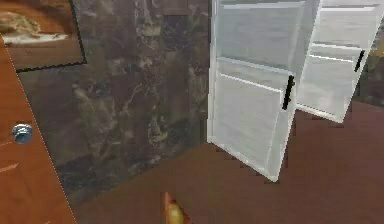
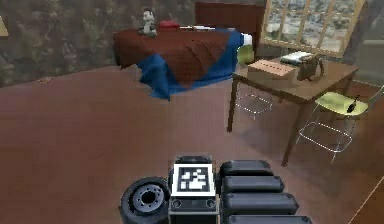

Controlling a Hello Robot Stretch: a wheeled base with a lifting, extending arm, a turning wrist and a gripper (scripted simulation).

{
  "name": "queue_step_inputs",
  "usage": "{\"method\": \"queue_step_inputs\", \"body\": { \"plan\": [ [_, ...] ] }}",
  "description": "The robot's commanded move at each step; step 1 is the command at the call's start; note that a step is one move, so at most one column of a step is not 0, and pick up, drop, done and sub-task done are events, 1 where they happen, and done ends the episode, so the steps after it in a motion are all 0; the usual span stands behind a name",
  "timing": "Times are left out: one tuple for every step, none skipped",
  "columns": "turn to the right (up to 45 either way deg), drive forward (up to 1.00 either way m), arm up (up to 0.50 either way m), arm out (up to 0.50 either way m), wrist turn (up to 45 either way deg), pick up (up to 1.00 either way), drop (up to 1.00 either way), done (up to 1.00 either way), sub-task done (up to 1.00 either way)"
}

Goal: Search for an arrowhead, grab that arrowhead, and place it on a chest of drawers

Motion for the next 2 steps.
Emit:
{"method": "queue_step_inputs", "body": {
  "plan": [
    [-39.0,0.00,0.00,0.00,0.0,0.00,0.00,0.00,0.00],
    [0.0,0.05,0.00,0.00,0.0,0.00,0.00,0.00,0.00]
  ]
}}
